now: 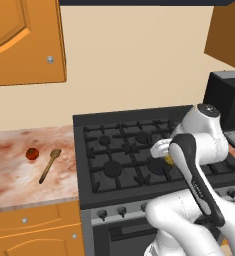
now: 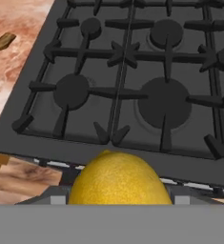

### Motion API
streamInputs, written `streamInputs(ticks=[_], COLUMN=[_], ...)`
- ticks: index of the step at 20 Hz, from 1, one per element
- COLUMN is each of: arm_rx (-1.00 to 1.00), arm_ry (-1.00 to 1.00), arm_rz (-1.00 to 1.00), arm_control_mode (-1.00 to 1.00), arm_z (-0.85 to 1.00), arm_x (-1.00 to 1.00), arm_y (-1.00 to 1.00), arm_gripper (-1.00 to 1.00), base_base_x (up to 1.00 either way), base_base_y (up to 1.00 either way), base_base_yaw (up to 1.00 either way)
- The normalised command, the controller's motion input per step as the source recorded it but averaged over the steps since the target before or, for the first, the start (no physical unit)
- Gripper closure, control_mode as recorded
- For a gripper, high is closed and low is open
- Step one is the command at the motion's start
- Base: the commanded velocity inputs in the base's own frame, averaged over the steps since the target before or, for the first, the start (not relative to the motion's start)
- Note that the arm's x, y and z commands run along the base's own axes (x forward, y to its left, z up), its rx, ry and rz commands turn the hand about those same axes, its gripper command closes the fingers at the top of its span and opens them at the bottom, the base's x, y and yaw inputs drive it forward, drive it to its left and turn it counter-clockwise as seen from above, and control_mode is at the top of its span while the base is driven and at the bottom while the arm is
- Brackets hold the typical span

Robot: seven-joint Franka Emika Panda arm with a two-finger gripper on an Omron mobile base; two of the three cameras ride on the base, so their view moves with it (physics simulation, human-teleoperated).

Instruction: Put the lemon and tomato in the pot. Retrieve the spatula and lightly stir the vegetables in the pot.

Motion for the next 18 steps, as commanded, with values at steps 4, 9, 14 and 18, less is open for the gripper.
streamInputs(ticks=[4,9,14,18], arm_rx=[0.00,0.00,-0.02,-0.03], arm_ry=[0.19,0.14,0.04,0.00], arm_rz=[-0.22,-0.24,-0.24,-0.18], arm_control_mode=[-1.00,-1.00,-1.00,-1.00], arm_z=[0.05,0.00,0.00,-0.04], arm_x=[0.53,0.73,0.58,0.40], arm_y=[-1.00,-0.97,-0.76,-0.44], arm_gripper=[1.00,1.00,1.00,1.00], base_base_x=[0.00,0.00,0.00,0.00], base_base_y=[0.00,0.00,0.00,0.00], base_base_yaw=[0.00,0.00,0.00,0.00])
